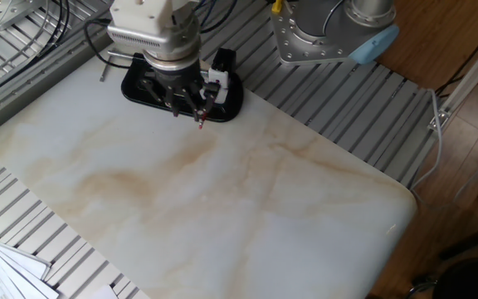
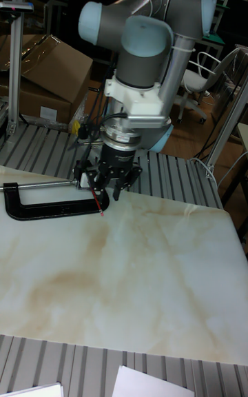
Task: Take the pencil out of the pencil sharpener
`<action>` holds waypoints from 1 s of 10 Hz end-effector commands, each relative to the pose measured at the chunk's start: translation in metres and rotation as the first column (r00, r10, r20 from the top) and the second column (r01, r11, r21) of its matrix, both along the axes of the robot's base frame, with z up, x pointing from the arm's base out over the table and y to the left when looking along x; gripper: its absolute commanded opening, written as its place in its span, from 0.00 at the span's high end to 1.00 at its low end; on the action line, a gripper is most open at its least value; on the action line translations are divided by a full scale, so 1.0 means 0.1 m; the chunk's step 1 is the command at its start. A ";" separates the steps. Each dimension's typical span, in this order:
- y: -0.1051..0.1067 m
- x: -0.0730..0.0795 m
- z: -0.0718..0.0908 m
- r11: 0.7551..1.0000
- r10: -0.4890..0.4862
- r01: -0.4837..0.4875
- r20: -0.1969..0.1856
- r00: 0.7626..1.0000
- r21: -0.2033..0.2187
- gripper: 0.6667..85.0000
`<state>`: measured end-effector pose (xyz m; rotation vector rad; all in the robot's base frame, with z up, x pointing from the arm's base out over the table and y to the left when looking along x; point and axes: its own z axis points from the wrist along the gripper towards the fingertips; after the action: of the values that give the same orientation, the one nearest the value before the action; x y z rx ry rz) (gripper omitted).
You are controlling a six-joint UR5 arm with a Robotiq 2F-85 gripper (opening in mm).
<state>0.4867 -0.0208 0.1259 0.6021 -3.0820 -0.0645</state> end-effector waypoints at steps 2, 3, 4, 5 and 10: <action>-0.16 -0.13 -0.15 0.999 -0.020 0.020 0.008 1.000 0.035 0.50; -0.20 -0.15 -0.15 1.000 -0.023 0.023 -0.001 1.000 0.018 0.50; -0.08 -0.15 -0.19 0.998 -0.027 0.028 -0.002 1.000 0.055 0.50; 0.00 -0.17 -0.28 0.997 -0.034 0.034 -0.002 0.999 0.070 0.50; 0.00 -0.38 -0.45 0.999 -0.017 0.017 0.004 1.000 0.035 0.50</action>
<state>0.4568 -0.0234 0.0852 0.5645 -3.1055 -0.1124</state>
